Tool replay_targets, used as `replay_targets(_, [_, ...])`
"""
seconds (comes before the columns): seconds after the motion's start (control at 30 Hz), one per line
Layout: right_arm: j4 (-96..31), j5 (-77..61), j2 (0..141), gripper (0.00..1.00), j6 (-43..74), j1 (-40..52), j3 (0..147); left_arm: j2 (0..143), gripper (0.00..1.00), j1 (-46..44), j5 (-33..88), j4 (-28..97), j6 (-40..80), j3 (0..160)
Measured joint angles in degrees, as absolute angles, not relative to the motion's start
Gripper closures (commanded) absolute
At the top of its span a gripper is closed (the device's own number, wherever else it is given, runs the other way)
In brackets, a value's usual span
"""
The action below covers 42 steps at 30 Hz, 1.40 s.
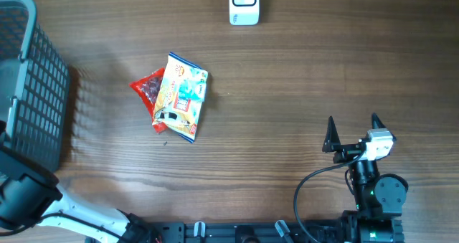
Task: Scan the item barcode
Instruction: 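Reach into the basket and grasp the orange tissue pack with the left gripper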
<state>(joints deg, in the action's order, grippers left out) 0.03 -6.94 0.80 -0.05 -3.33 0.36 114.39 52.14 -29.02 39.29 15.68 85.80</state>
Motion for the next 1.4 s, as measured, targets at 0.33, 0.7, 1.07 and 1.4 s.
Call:
replay_targets(0.33, [0.03,-6.96,0.80,0.00,-0.08,-3.33,0.36,114.48,0.11,52.53,-28.60,35.79,13.32,85.71])
replay_targets(0.7, [0.03,-6.96,0.80,0.00,-0.08,-3.33,0.36,117.10,0.12,52.64,-28.60,33.36,12.69,85.56])
replay_targets(1.07, [0.03,-6.94,0.80,0.00,-0.05,-3.33,0.36,117.12,0.38,55.51,-28.38,32.95,9.69,85.56])
replay_targets(1.4, [0.03,-6.96,0.80,0.00,-0.05,-3.33,0.36,117.10,0.96,55.46,-26.65,33.56,8.86,85.56])
